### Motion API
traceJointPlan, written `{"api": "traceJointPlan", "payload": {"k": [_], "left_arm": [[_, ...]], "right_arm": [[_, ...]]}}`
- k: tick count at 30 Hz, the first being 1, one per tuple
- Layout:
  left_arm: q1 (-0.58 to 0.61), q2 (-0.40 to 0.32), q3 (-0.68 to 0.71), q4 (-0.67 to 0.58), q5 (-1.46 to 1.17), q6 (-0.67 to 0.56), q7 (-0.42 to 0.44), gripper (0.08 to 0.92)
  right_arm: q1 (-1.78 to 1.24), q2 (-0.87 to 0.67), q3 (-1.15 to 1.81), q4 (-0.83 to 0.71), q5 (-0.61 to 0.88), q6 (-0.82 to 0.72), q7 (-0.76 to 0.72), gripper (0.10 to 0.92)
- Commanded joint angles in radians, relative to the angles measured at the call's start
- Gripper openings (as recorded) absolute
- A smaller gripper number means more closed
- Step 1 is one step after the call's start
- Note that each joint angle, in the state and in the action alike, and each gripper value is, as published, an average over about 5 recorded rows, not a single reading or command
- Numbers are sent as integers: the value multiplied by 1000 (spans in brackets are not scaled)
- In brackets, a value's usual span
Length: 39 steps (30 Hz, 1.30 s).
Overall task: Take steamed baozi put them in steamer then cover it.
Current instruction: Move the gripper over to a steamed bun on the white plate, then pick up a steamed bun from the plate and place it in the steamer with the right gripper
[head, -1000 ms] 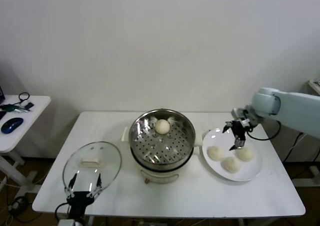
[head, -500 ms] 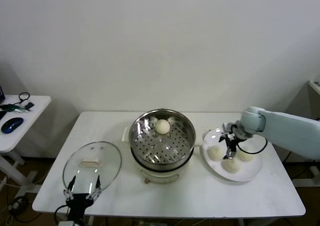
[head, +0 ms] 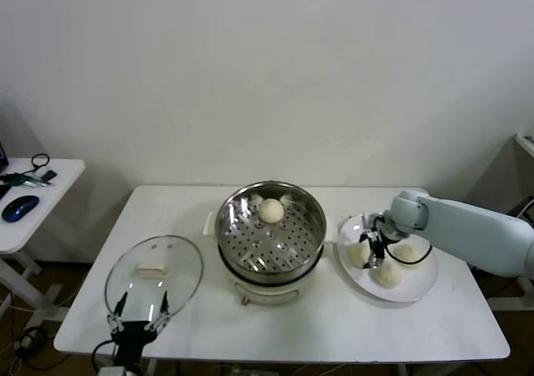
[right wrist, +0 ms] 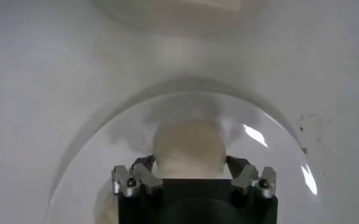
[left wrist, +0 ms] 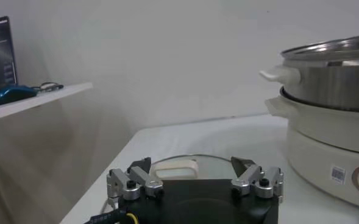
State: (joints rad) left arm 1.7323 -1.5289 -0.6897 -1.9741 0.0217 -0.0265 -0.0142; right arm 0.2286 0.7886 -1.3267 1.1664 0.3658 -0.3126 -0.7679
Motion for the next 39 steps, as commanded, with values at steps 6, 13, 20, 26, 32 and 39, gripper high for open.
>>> {"api": "traceJointPlan", "payload": {"k": [6, 13, 20, 26, 32, 39], "left_arm": [[0, -2, 2, 0, 3, -2, 0, 823], [3, -1, 4, -4, 7, -3, 0, 823], [5, 2, 8, -6, 15, -3, 1, 823], [4, 7, 10, -6, 15, -3, 3, 823], [-1, 8, 15, -9, 12, -3, 3, 823], [3, 6, 16, -16, 17, -3, 2, 823]], "right_arm": [[13, -7, 19, 1, 12, 20, -41, 672], [284, -51, -111, 43, 107, 87, -137, 662], [746, 26, -379, 123, 337, 119, -215, 662], [873, 162, -371, 274, 575, 17, -120, 659], [774, 361, -315, 365, 652, -84, 31, 662], [601, 514, -296, 292, 620, -169, 155, 662]]}}
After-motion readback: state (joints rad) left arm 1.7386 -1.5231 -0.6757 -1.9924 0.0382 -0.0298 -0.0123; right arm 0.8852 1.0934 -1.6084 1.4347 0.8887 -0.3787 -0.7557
